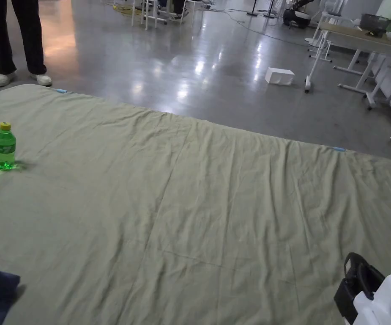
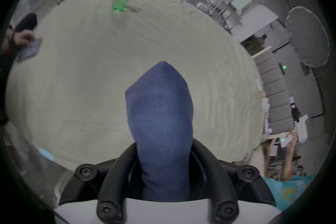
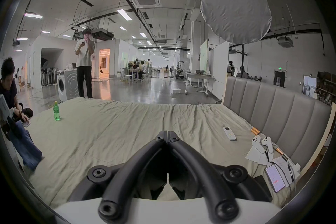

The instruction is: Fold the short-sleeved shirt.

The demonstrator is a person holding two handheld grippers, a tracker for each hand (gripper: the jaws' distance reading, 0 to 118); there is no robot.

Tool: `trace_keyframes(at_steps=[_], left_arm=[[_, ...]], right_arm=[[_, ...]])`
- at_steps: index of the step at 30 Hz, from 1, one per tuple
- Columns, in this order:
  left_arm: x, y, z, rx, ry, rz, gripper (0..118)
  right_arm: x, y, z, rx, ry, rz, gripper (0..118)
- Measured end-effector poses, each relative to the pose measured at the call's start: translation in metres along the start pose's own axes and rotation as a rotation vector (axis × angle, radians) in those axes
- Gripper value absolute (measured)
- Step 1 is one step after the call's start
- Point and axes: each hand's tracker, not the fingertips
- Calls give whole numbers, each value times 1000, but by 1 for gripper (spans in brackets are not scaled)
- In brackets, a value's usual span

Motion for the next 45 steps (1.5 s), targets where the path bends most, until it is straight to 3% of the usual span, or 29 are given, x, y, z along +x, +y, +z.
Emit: trace_keyframes(at_steps=[3, 5, 7, 11, 18, 21, 29, 34, 37, 42, 44, 45], left_arm=[[2, 7, -2, -27, 127, -6, 25], [0, 7, -10, -28, 207, -17, 34], [-22, 16, -23, -32, 253, -6, 35], [-7, 16, -21, -4, 462, -44, 65], [10, 18, -26, 99, 779, -197, 65], [53, 23, -10, 208, 818, -173, 65], [161, -4, -69, 420, 571, -219, 65], [300, -58, -100, 640, 407, -231, 64], [337, -73, -127, 754, 331, -267, 62], [421, -90, -137, 880, 269, -318, 40], [438, -87, -140, 934, 255, -345, 24], [449, -85, -140, 937, 272, -358, 22]], right_arm=[[-7, -3, 3, -8, 5, 1, 0], [-13, -8, 3, -14, 7, 4, 0], [-15, -12, 2, -26, 11, 4, 0], [-20, -16, 7, -33, 17, 0, 0], [-16, -19, 6, -34, 22, 9, 0], [-13, -21, 6, -33, 20, 4, 0], [-6, -32, -1, -39, 6, -16, 0], [-1, -38, -10, -38, -15, -15, 0], [2, -41, -16, -40, -26, -14, 0], [10, -44, -19, -39, -34, -20, 0], [13, -43, -21, -34, -37, -28, 0], [14, -42, -22, -31, -38, -28, 0]])
